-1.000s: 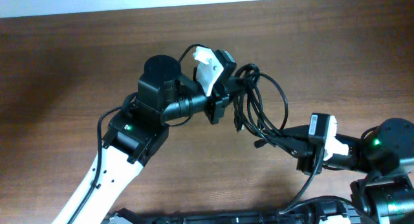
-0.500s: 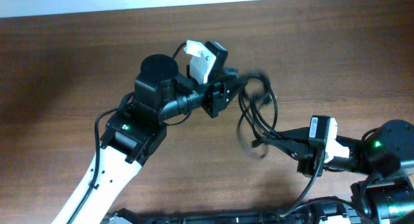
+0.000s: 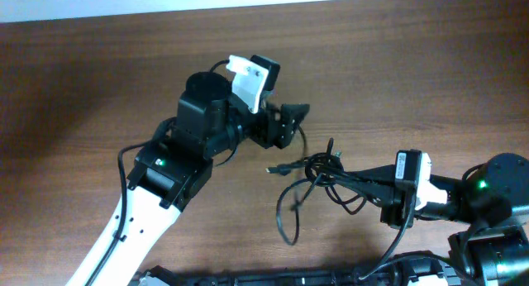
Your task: Untangle cables
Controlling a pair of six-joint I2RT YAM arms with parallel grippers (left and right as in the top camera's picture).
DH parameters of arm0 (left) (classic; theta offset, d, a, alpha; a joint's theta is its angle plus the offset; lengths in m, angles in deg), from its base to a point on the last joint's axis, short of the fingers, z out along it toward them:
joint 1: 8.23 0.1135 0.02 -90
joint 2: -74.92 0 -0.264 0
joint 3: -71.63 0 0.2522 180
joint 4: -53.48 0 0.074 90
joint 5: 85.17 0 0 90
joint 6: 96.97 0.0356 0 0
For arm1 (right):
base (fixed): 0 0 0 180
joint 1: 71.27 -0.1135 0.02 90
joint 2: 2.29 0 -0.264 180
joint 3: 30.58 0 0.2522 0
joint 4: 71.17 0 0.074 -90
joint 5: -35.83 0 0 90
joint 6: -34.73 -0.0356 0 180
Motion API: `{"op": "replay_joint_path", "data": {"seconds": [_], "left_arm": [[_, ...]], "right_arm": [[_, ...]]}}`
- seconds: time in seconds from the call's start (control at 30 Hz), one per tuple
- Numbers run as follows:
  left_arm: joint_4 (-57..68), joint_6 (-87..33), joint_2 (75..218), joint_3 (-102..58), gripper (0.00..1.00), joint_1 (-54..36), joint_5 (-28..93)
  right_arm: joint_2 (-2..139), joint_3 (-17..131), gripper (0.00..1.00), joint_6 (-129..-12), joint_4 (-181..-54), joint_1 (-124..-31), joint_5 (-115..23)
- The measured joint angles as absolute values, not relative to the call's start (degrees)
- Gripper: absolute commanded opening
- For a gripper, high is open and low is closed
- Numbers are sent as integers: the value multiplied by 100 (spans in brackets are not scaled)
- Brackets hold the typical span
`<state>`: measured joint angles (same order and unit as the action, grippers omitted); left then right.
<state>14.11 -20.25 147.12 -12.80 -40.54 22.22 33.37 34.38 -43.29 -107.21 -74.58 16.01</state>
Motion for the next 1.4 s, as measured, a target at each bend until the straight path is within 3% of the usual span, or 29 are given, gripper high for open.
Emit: {"op": "replay_joint_path", "data": {"seconds": [0.2,0.4,0.5,0.67,0.93,1.13,1.2,1.3,1.33,1.37,1.4], "left_arm": [[410,-2027,14712,-1283,99,-4054,322],[139,-1463,14710,-1285,99,-4054,-259],[242,-794,14533,-1285,99,-4044,502],[292,819,13904,-1285,99,-4041,2932],[673,1518,13449,-1285,99,-4039,4855],[1263,1619,14017,-1285,98,-4041,5540],[1484,1623,14310,-1285,83,-4039,5920],[1645,1643,14585,-1285,83,-4041,6517],[1656,1643,14653,-1285,79,-4057,6678],[1663,1641,14695,-1285,70,-4087,6781],[1667,1656,14714,-1285,43,-4146,6851]], "right_arm": [[3333,3438,4,-4329,-10730,-7458,1605],[3333,3438,4,-4329,-10736,-7458,1563],[3333,3438,4,-4331,-10800,-7458,1393],[3333,3438,4,-4329,-10843,-7458,1282],[3333,3438,4,-4331,-10845,-7458,1212],[3333,3438,4,-4335,-10710,-7458,1402],[3333,3438,4,-4335,-10712,-7458,1435],[3333,3438,4,-4337,-10714,-7458,1454],[3333,3438,4,-4335,-10714,-7458,1454],[3333,3438,4,-4335,-10710,-7458,1454],[3333,3438,4,-4335,-10712,-7458,1456]]}}
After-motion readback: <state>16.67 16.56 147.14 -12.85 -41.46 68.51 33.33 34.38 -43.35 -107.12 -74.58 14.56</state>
